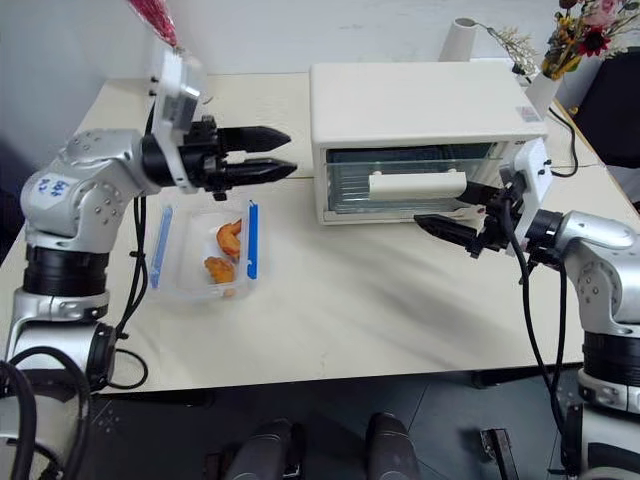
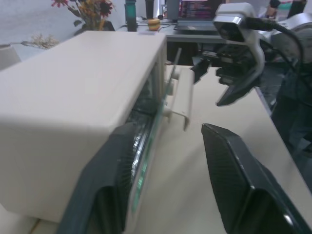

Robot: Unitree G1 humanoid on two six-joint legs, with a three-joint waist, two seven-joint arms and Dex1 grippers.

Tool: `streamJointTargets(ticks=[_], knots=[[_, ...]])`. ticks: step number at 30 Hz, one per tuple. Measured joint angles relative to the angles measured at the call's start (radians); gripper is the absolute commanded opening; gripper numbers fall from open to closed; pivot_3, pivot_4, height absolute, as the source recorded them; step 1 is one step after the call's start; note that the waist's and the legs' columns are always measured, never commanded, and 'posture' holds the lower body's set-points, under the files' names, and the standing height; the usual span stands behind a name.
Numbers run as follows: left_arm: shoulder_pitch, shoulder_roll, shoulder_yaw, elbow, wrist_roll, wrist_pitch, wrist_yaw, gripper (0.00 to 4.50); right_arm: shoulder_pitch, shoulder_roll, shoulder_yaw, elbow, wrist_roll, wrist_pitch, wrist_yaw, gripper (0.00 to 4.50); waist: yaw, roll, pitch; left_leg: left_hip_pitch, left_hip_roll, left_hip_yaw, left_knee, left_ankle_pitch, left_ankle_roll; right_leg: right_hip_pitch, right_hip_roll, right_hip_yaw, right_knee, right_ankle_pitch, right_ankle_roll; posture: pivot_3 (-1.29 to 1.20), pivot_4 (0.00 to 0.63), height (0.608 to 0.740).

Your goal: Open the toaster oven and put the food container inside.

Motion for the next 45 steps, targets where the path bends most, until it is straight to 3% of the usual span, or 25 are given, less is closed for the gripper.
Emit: streamJointTargets(ticks=[4, 5, 13, 22, 34, 40, 45], knots=[[-0.053, -0.067, -0.041, 0.112, 0.077, -0.085, -0.001, 0.13, 0.032, 0.011, -0.015, -0.045, 0.021, 0.008, -0.035, 4.50, 0.000, 0.000, 0.000, 0.000, 0.000, 0.000, 0.000, 0.000, 0.000, 0.000, 0.000, 0.000, 0.000, 0.000, 0.000, 0.00, 0.150, 0.740], [-0.064, -0.081, -0.047, 0.133, 0.093, -0.101, -0.004, 0.04, 0.036, 0.013, -0.016, -0.054, 0.025, 0.010, -0.044, 4.50, 0.000, 0.000, 0.000, 0.000, 0.000, 0.000, 0.000, 0.000, 0.000, 0.000, 0.000, 0.000, 0.000, 0.000, 0.000, 0.00, 0.150, 0.740], [-0.110, -0.142, -0.111, 0.276, 0.231, -0.251, -0.024, 0.04, 0.087, 0.029, -0.044, -0.120, 0.086, 0.042, -0.106, 4.50, 0.001, 0.000, 0.000, 0.000, 0.000, 0.000, 0.000, 0.000, 0.000, 0.000, 0.000, 0.000, 0.000, 0.000, 0.000, 0.00, 0.150, 0.740], [-0.086, -0.167, -0.131, 0.298, 0.300, -0.323, -0.055, 0.04, 0.149, 0.016, -0.062, -0.175, 0.119, 0.065, -0.150, 4.50, 0.004, 0.000, 0.000, -0.001, 0.000, 0.000, 0.000, 0.000, 0.000, 0.000, 0.000, 0.000, 0.000, 0.000, 0.000, 0.00, 0.150, 0.740], [0.019, -0.180, -0.135, 0.144, 0.293, -0.263, -0.096, 0.04, 0.482, -0.106, -0.249, -0.264, 0.085, 0.063, -0.136, 4.50, 0.030, -0.001, 0.000, -0.001, -0.001, -0.001, 0.003, 0.001, 0.002, 0.002, 0.000, 0.000, 0.000, 0.000, 0.001, 0.00, 0.150, 0.740], [0.098, -0.205, -0.178, 0.070, 0.312, -0.257, -0.089, 0.04, 0.538, -0.132, -0.391, -0.365, 0.256, 0.168, -0.094, 4.50, 0.030, -0.001, 0.000, 0.000, -0.001, -0.002, 0.003, 0.001, 0.002, 0.003, 0.000, 0.000, 0.000, 0.000, 0.001, 0.00, 0.150, 0.740], [0.173, -0.219, -0.252, 0.034, 0.385, -0.267, -0.049, 0.04, 0.478, -0.149, -0.459, -0.412, 0.413, 0.231, -0.149, 4.50, 0.029, -0.001, 0.000, 0.001, -0.001, -0.003, 0.004, 0.001, 0.002, 0.004, 0.000, 0.000, 0.000, 0.000, 0.001, 0.00, 0.150, 0.740]])
